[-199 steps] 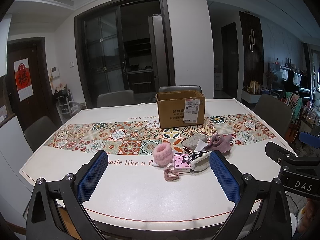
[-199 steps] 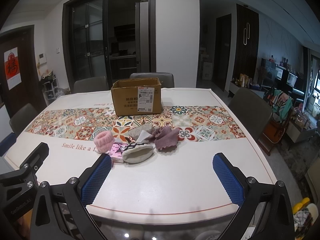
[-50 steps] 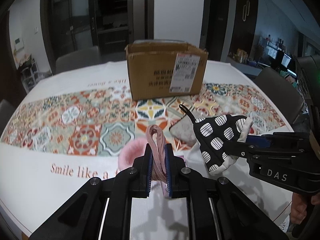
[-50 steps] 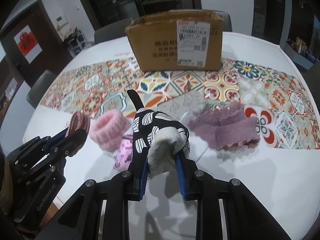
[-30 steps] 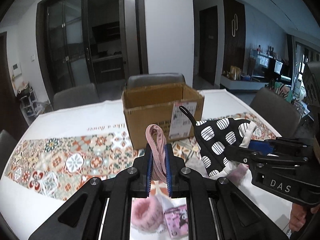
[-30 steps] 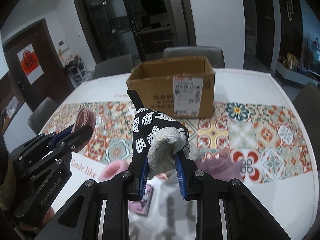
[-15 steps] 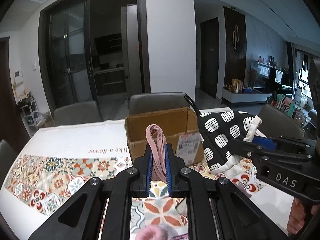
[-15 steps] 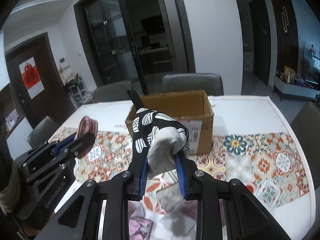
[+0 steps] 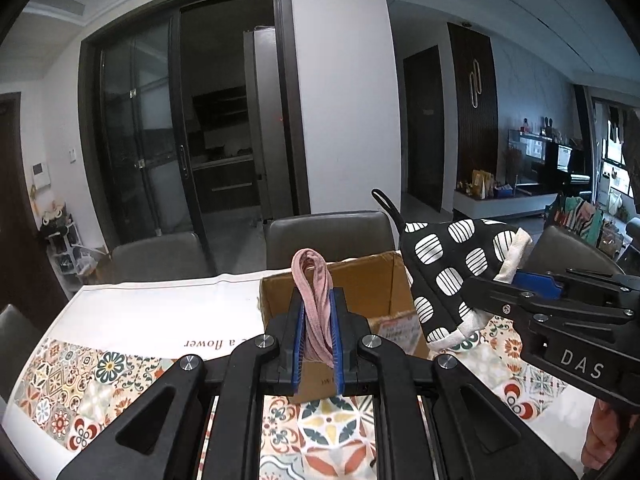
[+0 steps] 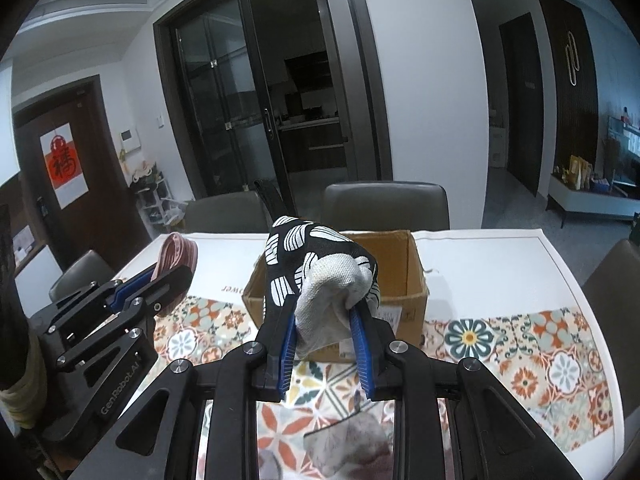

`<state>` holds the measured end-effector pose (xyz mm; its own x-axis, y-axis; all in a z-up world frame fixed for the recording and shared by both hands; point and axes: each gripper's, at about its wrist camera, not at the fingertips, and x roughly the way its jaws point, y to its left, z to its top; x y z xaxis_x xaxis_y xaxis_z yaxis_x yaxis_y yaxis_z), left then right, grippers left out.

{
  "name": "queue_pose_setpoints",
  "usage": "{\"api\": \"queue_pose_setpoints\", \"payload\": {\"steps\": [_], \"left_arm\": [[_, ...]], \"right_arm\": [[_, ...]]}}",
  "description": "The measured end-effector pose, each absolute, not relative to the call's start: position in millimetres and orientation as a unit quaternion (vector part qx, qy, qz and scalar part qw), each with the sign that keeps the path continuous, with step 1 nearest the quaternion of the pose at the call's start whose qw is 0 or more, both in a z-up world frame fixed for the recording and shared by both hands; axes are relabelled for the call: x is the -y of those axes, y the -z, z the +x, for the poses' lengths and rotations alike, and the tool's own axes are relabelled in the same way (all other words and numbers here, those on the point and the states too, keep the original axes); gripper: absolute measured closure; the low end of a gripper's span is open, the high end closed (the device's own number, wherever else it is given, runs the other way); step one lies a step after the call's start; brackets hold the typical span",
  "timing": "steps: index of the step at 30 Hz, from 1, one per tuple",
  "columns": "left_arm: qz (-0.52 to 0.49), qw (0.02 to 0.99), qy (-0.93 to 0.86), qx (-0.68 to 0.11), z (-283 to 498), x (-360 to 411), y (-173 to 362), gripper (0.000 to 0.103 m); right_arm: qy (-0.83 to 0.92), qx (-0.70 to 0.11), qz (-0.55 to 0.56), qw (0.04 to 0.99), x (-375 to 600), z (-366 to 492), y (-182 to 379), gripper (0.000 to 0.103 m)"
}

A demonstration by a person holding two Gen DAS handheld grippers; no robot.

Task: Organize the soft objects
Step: 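Carry the hair tie and dotted slipper with both tools over the cardboard box, then open both tools to drop the hair tie and slipper into the box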

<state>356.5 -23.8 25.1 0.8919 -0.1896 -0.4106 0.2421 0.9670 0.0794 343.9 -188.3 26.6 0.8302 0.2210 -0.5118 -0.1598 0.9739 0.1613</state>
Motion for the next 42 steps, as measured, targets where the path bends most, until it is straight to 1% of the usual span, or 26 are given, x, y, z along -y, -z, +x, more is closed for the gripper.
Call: {"api": "queue_pose_setpoints", "payload": {"steps": [15,23,39,41,42], "left_arm": [[0.065,0.969,0.109,-0.213,414,31,-16,0.09],[0.059,0.962,0.113,-0.24,454,36,-1,0.09],[0.063,0.943,0.116,-0.304,510,48,36,0.089],[0.065,0.941,0.115,-0.31,513,48,38,0.083],[0.065,0.941,0.114,-0.312,513,49,40,0.081]], "right_arm": [[-0.092,-0.271,0.039,0.958,193,399,-22,0.076],[-0.089,-0.282,0.03,0.955,192,428,-12,0.076],[-0.076,-0.355,0.034,0.931,202,492,31,0.075],[-0.079,-0.367,0.032,0.926,201,496,37,0.074],[-0.083,-0.375,0.033,0.923,201,500,40,0.071]]}}
